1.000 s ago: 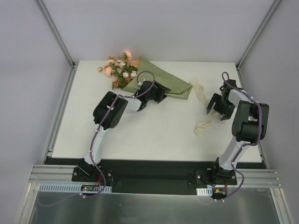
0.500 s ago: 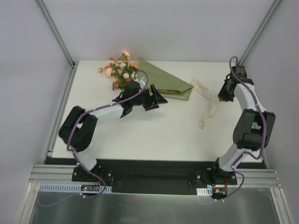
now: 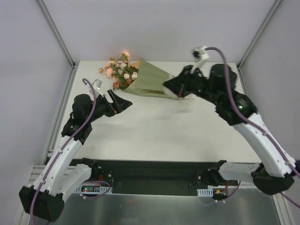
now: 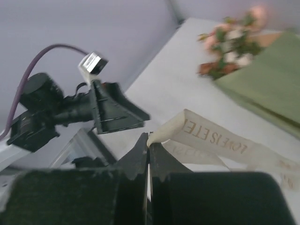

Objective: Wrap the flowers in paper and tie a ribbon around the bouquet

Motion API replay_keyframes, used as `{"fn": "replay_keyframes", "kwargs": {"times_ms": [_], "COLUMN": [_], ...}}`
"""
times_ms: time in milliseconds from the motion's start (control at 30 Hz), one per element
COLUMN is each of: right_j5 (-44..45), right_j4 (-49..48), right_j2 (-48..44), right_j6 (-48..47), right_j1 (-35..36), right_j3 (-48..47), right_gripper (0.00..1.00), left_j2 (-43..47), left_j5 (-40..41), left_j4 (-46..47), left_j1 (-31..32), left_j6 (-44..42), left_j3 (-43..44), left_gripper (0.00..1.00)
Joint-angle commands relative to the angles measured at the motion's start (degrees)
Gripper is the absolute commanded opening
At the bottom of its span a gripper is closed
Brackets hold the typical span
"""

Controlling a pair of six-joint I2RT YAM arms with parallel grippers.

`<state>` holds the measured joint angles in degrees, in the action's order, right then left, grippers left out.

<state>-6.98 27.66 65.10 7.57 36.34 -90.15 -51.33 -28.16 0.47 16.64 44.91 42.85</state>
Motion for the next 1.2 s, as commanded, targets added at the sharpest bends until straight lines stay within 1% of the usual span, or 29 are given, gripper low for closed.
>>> {"fn": "replay_keyframes", "kwargs": {"times_ms": [0, 33, 67, 100, 133, 167, 200, 233, 267, 300, 333, 367, 400, 433, 467, 500, 533, 567, 600, 667, 700, 733, 800, 833, 933, 1033, 1067, 1100, 1167], "right_j5": [-18.27, -20.59, -23.05, -30.47, -34.11, -35.89, -34.17, -31.37, -28.20, -21.73, -19.41, -18.34, -16.42, -14.92, -12.99, -8.53, -7.53, -7.61, -9.52, -11.56, -10.78, -10.86, -10.86, -10.51, -6.30, -3.04, -3.12, -3.47, -3.91], "right_j4": [-14.78, -16.31, -17.98, -17.56, -14.25, -10.65, -6.69, -6.13, -5.78, -3.25, -1.75, 0.70, 1.77, 3.09, 4.75, 7.73, 8.28, 6.98, 6.53, 4.26, 3.64, 2.59, 1.78, 1.52, 0.12, -2.78, -3.57, -4.10, -5.24], "right_j2": [16.00, 19.24, 22.32, 30.53, 34.18, 36.30, 35.37, 33.10, 30.03, 27.39, 23.18, 21.75, 20.60, 19.55, 19.71, 20.15, 20.76, 22.86, 24.36, 29.35, 30.95, 32.79, 37.70, 38.77, 39.67, 39.57, 40.10, 41.50, 42.56], "right_j6": [12.09, 14.55, 18.06, 18.79, 18.18, 17.40, 13.91, 12.13, 10.03, 6.61, 5.62, 5.09, 4.91, 3.95, 3.33, 2.45, 2.27, 4.10, 6.12, 11.99, 13.68, 15.18, 18.69, 19.92, 24.06, 28.19, 28.98, 30.47, 31.62], "right_j1": [9.71, 10.41, 11.81, 12.26, 12.35, 12.09, 11.57, 10.78, 8.86, 7.36, 5.43, 0.54, -2.21, -4.93, -10.01, -12.23, -14.60, -19.76, -22.42, -27.69, -28.42, -28.86, -29.04, -29.13, -29.31, -29.22, -29.22, -29.22, -29.22], "right_j3": [2.08, 1.13, 0.25, -2.11, -8.31, -8.90, -7.86, -4.72, 1.49, 4.51, 6.89, 11.79, 13.93, 15.69, 17.27, 19.03, 20.09, 21.14, 22.37, 22.21, 21.69, 20.64, 18.44, 17.65, 19.21, 21.76, 21.86, 21.94, 22.12], "right_gripper": [0.01, 0.10, 0.22, 0.34, 0.52, 0.65, 0.73, 0.83, 0.87, 0.90, 0.94, 0.94, 0.94, 0.94, 0.94, 0.94, 0.94, 0.93, 0.90, 0.86, 0.86, 0.85, 0.76, 0.75, 0.75, 0.72, 0.68, 0.56, 0.48], "left_j2": [13.05, 15.62, 18.08, 22.55, 24.33, 25.57, 26.45, 26.20, 25.50, 22.01, 19.54, 16.47, 9.04, 4.70, 0.31, -7.91, -11.91, -15.52, -22.43, -29.14, -34.92, -37.50, -43.29, -45.24, -53.15, -58.69, -60.88, -61.86, -64.93], "left_j5": [5.99, 10.10, 16.50, 19.87, 22.42, 24.54, 26.82, 26.15, 24.75, 21.52, 18.79, 15.71, 12.12, 3.55, 0.25, -1.00, 2.72, 5.98, 8.10, 11.44, 11.64, 10.77, 8.13, 7.51, 6.72, 5.93, 5.93, 6.27, 6.98], "left_j4": [-19.91, -23.90, -26.46, -28.49, -32.42, -34.11, -35.70, -36.15, -35.89, -35.45, -34.75, -31.96, -30.54, -29.14, -27.38, -27.19, -27.28, -27.36, -27.28, -26.84, -26.40, -25.53, -21.50, -20.87, -20.51, -20.51, -20.51, -20.51, -20.51], "left_j1": [-3.63, -3.64, -3.64, -3.64, -3.64, -3.64, -3.72, -3.64, -3.64, -3.64, -3.72, -3.64, -3.64, -3.64, -2.51, 0.03, 3.10, 9.66, 11.90, 15.25, 16.48, 16.84, 17.98, 18.59, 20.26, 20.97, 21.06, 21.24, 22.11], "left_j6": [-4.12, -4.30, -4.65, -4.65, -4.48, -3.17, -2.64, -2.37, -2.19, -2.63, -3.33, -6.47, -8.41, -10.52, -14.98, -17.20, -19.74, -23.68, -24.85, -26.09, -25.40, -24.61, -22.68, -22.41, -23.02, -22.40, -22.58, -22.75, -24.59], "left_j3": [2.14, 2.93, 3.81, 3.82, 3.65, 3.56, 3.29, 2.94, 2.07, 1.71, 1.62, 1.80, 2.23, 3.11, 6.16, 8.37, 11.00, 16.77, 19.70, 27.50, 29.72, 31.66, 35.36, 36.85, 45.71, 50.64, 51.71, 52.76, 55.93], "left_gripper": [0.87, 0.87, 0.88, 0.91, 0.93, 0.97, 0.97, 0.97, 0.98, 0.99, 0.99, 0.99, 0.97, 0.94, 0.87, 0.84, 0.81, 0.79, 0.79, 0.77, 0.78, 0.78, 0.79, 0.80, 0.80, 0.78, 0.75, 0.75, 0.74]}}
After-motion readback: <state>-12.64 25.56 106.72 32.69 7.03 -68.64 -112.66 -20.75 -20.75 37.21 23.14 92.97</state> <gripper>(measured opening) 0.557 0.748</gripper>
